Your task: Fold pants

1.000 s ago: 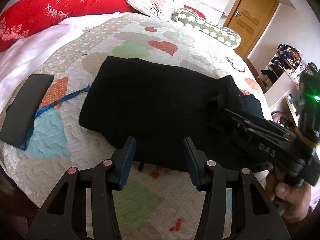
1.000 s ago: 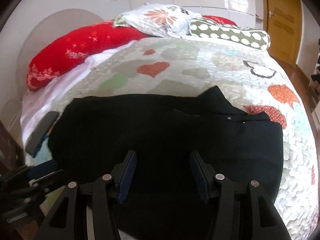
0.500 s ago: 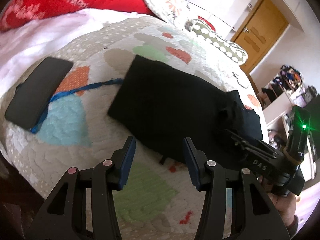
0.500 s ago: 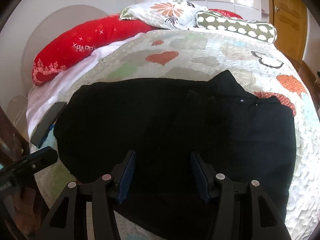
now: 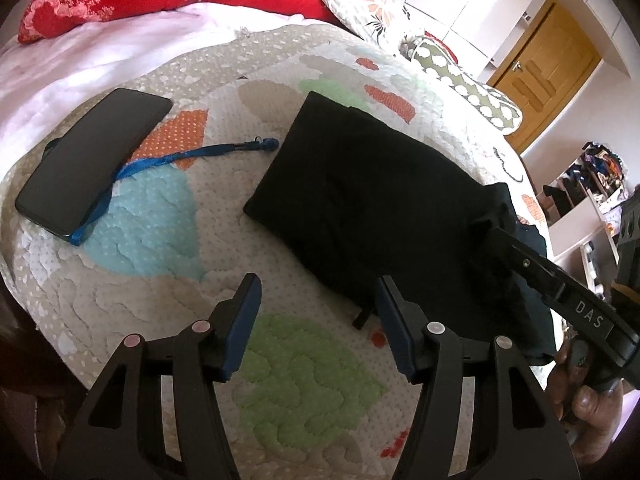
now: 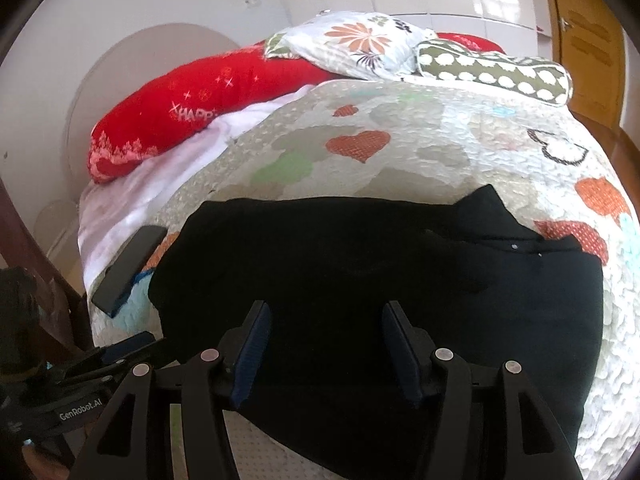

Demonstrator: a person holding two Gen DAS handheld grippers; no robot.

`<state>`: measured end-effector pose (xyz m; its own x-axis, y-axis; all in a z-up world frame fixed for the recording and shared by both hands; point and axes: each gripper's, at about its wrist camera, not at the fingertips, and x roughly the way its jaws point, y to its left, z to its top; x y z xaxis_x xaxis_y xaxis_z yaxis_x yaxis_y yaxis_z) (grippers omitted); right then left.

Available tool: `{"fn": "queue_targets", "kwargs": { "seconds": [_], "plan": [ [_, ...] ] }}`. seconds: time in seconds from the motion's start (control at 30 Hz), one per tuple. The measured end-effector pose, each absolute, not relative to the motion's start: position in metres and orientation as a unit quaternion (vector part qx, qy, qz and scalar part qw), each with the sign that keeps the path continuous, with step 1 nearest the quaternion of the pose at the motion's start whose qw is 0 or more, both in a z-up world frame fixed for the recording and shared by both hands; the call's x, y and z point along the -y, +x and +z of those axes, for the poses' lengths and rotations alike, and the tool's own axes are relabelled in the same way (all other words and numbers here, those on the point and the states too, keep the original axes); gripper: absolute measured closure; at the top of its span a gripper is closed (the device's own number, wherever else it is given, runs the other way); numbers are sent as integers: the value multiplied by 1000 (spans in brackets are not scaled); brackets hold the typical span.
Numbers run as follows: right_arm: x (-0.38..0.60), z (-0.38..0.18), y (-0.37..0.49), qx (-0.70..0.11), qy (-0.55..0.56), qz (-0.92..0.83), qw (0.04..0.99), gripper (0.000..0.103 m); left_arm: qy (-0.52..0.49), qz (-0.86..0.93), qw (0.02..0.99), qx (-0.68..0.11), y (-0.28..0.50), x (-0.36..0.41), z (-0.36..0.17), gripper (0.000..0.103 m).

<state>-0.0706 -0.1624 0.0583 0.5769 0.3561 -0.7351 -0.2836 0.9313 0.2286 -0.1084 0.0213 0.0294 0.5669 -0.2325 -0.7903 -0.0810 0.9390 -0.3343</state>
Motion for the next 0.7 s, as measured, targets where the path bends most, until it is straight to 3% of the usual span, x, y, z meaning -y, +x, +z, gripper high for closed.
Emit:
{"fn": "queue_targets", "kwargs": {
  "seconds": [0.27,0.53,0.7],
  "plan": [
    [138,55,-53,-431,24,209,878,46,-182,-45,864,-468,-102,-23,23,44],
    [103,61,-21,-425,-7,249,870,42,-211,-59,859,-462,-95,-28,14,28],
    [75,59,5,-431,-53,275,858,41,-207,-60,865,-454,-88,-26,13,25]
  ]
}}
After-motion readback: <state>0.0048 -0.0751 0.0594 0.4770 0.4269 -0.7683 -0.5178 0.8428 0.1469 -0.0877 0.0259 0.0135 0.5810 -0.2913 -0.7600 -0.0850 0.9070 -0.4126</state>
